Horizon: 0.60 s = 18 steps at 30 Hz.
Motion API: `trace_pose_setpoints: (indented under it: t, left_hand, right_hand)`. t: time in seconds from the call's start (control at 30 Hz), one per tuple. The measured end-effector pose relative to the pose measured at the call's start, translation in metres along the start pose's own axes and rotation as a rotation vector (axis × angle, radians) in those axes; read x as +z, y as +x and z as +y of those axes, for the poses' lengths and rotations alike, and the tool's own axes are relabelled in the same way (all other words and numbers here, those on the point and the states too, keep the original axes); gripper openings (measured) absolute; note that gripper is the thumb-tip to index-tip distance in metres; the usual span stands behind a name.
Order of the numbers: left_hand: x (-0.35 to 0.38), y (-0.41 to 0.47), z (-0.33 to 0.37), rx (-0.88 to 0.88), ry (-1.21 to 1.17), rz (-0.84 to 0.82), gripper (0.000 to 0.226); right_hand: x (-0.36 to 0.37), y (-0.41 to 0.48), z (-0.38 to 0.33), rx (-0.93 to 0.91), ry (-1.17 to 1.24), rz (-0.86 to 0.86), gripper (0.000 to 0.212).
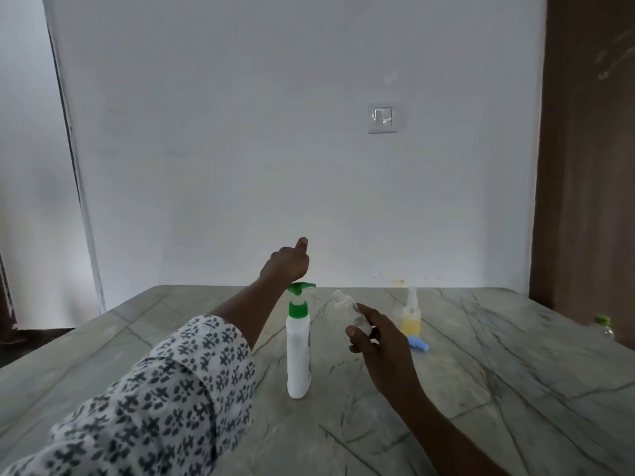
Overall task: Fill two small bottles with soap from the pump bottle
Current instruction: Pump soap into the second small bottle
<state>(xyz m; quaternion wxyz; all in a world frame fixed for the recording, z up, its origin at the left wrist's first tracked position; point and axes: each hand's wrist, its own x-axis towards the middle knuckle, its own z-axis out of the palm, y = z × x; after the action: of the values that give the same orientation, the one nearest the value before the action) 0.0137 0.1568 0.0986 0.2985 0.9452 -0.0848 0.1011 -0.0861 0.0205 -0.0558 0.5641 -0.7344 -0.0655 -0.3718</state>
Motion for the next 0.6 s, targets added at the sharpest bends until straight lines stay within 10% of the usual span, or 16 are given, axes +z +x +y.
trace_pose_setpoints:
  t: [0.6]
  left_hand:
    - [0.016,0.009,-0.003,-0.056,0.121,-0.062,0.041]
  right_hand:
    - [0.013,0.013,0.007,-0.014,-0.079,0.017,0.04]
